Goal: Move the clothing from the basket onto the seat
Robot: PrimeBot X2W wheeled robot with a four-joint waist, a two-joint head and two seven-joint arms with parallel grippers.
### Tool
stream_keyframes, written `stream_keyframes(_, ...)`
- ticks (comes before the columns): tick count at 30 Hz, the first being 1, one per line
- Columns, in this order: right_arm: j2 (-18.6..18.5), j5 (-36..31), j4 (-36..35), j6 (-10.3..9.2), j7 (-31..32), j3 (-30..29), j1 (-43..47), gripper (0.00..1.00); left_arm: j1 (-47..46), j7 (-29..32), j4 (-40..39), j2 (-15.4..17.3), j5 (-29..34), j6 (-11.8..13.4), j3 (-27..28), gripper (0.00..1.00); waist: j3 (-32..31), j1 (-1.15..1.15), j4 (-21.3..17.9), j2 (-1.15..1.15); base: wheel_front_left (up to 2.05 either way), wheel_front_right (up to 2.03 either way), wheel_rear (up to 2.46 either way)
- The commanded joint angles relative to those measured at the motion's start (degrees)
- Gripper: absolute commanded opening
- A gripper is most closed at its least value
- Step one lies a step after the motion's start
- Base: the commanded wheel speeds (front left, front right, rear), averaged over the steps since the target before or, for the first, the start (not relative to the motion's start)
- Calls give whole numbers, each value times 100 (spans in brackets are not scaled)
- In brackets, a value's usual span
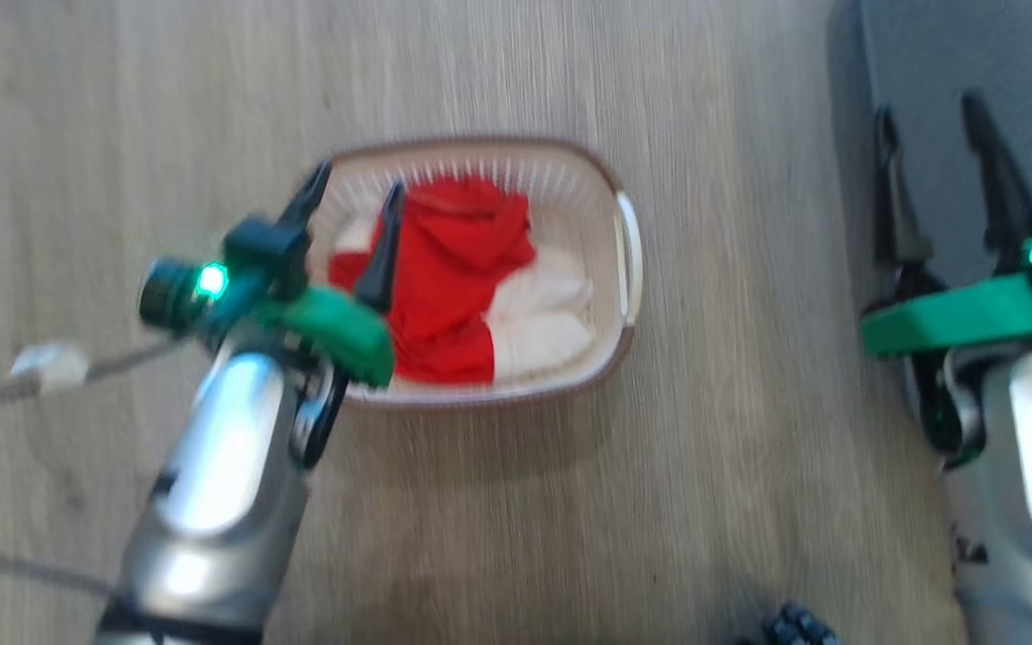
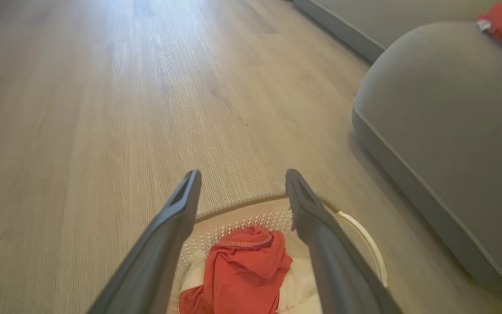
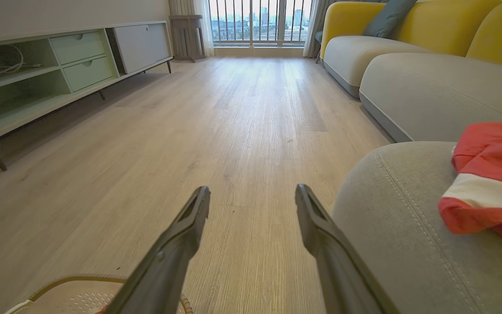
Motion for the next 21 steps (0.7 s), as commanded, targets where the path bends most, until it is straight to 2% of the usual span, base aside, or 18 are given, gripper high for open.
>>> stream_keyframes(1,-45,-48,-245,-1,-38,94,-124,100,-248,64,37,56,128,5,65,100,789,-2,-178,0,0,0,0)
stream_keyframes(6,0,-11,-500,-1,-38,65,-442,100,-1203,503,956,56,273,93,-233,100,1607,-2,-360,0,0,0,0)
stream_keyframes(11,57,20,-657,-1,-38,-56,-660,100,-2117,921,1830,56,194,304,-538,100,2265,-2,-474,0,0,0,0)
stream_keyframes(15,115,51,-735,-1,-38,2,-793,100,-2648,1111,2429,56,85,464,-746,100,2656,-2,-600,0,0,0,0)
stream_keyframes(21,227,99,-803,-1,-38,156,-942,100,-3280,1256,3250,87,52,667,-749,100,3037,-2,-820,0,0,0,0)
